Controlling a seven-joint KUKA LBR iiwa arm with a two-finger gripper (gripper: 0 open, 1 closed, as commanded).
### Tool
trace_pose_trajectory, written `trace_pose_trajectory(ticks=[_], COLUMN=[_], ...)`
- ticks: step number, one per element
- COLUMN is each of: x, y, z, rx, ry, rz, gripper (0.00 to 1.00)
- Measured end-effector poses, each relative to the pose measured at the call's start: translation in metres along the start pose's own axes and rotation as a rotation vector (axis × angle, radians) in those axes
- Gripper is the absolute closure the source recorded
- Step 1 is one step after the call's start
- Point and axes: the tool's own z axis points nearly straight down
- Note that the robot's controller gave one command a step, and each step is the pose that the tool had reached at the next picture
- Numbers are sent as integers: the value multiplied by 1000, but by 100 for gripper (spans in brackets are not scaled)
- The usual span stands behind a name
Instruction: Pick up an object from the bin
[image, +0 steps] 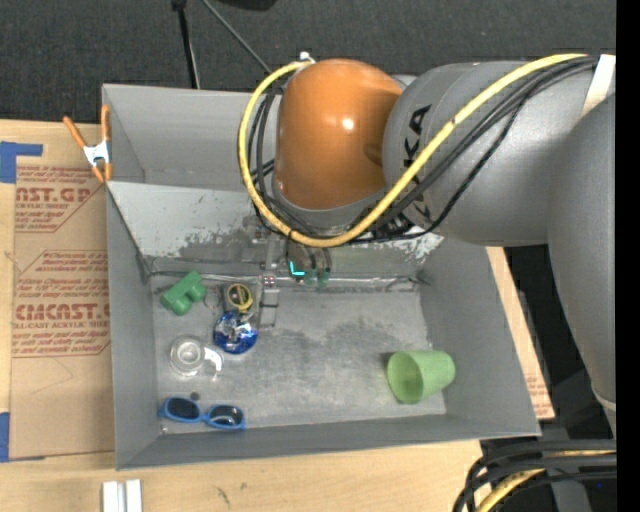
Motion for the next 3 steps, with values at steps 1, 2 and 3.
trace_pose_trajectory(ticks=[1,2,3], x=[-8,-10,-10], y=[3,3,3], z=[164,161,161], rx=[1,-1,-1], ry=[-1,-5,-6], rz=[-353,-351,-351], gripper=[0,100,0])
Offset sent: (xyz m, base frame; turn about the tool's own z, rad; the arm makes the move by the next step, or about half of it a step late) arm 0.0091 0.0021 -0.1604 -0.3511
